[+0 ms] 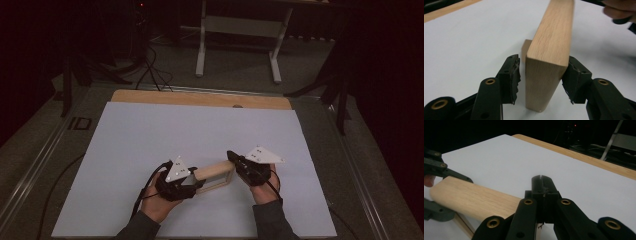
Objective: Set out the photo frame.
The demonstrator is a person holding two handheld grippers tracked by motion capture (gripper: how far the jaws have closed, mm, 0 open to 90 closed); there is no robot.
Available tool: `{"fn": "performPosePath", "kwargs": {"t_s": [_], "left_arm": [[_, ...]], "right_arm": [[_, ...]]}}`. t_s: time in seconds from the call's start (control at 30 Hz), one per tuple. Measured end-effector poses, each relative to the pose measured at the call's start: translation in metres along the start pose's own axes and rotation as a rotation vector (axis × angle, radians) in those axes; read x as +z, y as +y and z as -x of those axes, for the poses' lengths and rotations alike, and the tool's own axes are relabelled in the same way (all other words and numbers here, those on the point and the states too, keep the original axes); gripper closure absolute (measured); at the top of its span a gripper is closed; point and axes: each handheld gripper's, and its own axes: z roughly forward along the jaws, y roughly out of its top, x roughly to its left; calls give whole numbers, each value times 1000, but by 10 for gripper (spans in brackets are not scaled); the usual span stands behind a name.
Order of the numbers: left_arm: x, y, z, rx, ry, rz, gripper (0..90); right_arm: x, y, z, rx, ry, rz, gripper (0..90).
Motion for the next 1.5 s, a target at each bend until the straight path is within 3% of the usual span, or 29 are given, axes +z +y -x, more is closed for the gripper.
{"fn": "performPosePath", "kwargs": {"t_s": [0.17, 0.5, 0.77, 0.93, 1.1, 1.27, 1.5], "left_arm": [[1, 0, -1, -4, 35, -11, 488], [1, 0, -4, -37, 63, -14, 493], [1, -3, -10, -108, 74, -8, 494], [1, -4, -11, -110, 45, 1, 511], [3, -4, -10, -101, 37, -4, 518], [2, -4, -10, -101, 35, -5, 521], [2, -4, -11, -104, 32, -4, 523]], "right_arm": [[-1, 0, 0, -1, 3, -4, 900], [-3, 0, 0, -2, 8, -12, 900], [-6, 1, -1, -8, 16, -27, 900], [-8, 1, -1, -14, 31, -30, 897], [-9, 2, 0, -11, 50, -16, 815], [-13, 5, 0, -16, 65, -8, 671], [-15, 4, 2, -8, 136, -31, 532]]}}
